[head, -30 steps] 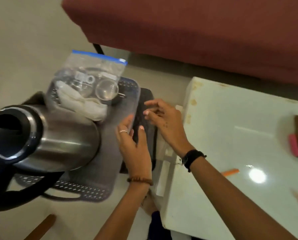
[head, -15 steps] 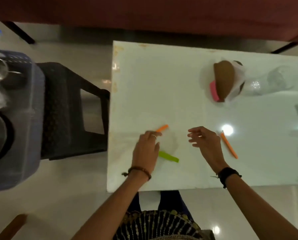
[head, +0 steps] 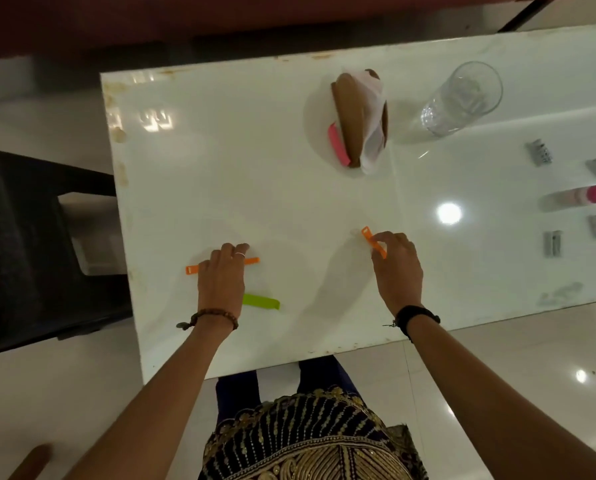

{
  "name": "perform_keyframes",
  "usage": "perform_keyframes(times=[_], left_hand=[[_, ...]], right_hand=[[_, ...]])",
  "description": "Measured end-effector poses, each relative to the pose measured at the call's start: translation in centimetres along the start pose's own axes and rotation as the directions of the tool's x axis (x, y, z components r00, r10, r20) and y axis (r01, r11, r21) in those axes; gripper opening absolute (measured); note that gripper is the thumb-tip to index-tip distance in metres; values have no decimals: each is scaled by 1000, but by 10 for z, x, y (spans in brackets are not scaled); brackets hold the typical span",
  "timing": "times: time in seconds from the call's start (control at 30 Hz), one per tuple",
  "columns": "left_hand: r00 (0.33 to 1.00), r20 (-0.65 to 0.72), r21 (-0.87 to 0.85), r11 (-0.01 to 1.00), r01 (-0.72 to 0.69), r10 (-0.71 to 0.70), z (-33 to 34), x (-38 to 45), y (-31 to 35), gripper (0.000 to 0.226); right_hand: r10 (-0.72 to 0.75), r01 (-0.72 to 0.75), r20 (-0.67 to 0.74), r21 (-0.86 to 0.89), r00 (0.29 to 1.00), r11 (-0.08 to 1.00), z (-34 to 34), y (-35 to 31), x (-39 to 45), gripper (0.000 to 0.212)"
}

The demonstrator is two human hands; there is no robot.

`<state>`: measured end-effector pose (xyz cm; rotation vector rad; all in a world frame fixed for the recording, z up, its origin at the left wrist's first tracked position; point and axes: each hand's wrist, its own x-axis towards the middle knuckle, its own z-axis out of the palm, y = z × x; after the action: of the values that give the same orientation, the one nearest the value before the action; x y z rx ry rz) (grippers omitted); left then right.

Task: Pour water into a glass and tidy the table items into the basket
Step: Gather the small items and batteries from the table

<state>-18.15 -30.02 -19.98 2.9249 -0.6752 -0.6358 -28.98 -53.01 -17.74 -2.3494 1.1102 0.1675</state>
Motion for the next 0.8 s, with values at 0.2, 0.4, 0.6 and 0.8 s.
perform_keyframes(times=[0.2,0.4,0.6,0.8], left_hand=[[1000,-16,-152,988,-24,22,-3,8,0,31],[971,-100,-626,772,107,-216,-28,15,7,21],[898,-42,-876,447,178,-439,-88,3,-22,21],[761,-230,-854,500,141,-606,-153,-36,-144,28]], right_hand=[[-81,84,66,-50,995,995,5,5,4,26],[1,-38,107,349,994,936,9,-46,-16,17],[-102,-82,218,698,971,711,24,-164,-65,18],[-300,-112,328,821,896,560,75,-305,-114,24]])
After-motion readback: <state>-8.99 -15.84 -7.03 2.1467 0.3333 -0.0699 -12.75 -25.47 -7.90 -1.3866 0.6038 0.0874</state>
